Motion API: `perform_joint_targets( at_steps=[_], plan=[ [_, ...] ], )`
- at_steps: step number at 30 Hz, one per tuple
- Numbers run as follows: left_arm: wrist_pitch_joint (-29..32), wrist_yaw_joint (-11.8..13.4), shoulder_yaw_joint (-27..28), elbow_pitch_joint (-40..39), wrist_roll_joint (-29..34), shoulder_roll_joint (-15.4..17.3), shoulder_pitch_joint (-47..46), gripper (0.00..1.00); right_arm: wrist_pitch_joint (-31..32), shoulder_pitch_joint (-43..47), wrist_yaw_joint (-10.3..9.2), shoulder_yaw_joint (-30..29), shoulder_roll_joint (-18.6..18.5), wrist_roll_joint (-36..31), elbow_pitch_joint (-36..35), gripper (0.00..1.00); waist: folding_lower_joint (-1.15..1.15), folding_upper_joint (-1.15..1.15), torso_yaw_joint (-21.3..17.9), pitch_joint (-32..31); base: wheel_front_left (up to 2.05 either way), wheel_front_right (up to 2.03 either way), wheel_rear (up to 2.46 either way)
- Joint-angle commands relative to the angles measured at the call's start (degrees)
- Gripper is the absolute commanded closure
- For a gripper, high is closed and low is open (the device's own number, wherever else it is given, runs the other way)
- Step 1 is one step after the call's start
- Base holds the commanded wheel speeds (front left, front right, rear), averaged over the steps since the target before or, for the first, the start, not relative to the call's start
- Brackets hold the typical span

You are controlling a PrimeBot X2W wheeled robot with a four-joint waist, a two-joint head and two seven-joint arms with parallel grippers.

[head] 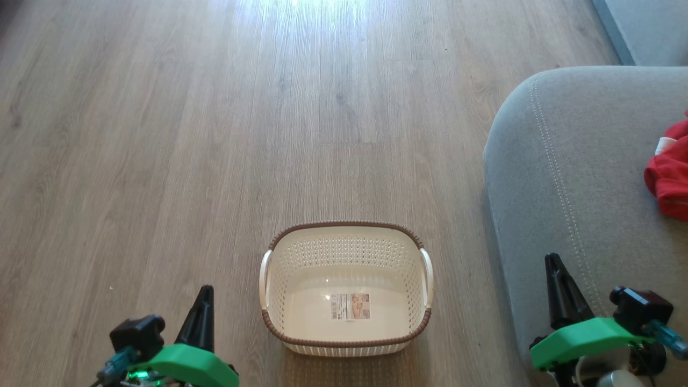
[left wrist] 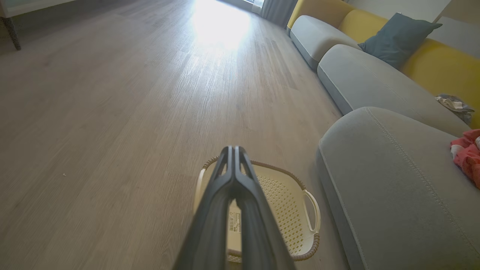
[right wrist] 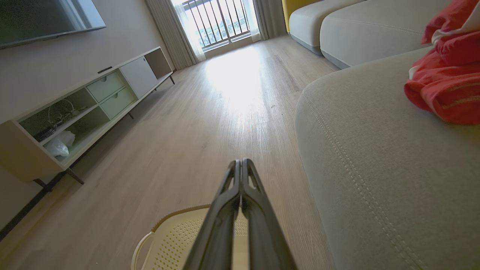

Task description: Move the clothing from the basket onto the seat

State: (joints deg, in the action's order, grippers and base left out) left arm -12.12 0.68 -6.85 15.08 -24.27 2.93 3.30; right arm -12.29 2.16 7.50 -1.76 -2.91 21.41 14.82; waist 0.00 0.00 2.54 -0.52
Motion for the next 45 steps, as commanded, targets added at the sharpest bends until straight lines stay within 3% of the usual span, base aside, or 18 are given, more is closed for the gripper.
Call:
perform_joint_targets(
  at_steps=[1, 45],
  plan=[
    [0.4, -0.3, 1.3, -1.8, -1.6, 0.0, -3.0, 1.00, 0.5, -2.6, 0.00, -0.3, -0.1, 1.8, -1.8, 1.00, 0.00, 0.00, 0.0, 0.0, 0.00, 0.00, 0.00],
    [7.6, -3.4, 6.1, -1.5, -28.0, 0.0, -5.6, 1.00, 7.8, -4.9, 0.00, -2.1, -0.1, 29.3, -1.4, 1.00, 0.00, 0.00, -1.0, 0.3, 0.00, 0.00, 0.00]
  ],
)
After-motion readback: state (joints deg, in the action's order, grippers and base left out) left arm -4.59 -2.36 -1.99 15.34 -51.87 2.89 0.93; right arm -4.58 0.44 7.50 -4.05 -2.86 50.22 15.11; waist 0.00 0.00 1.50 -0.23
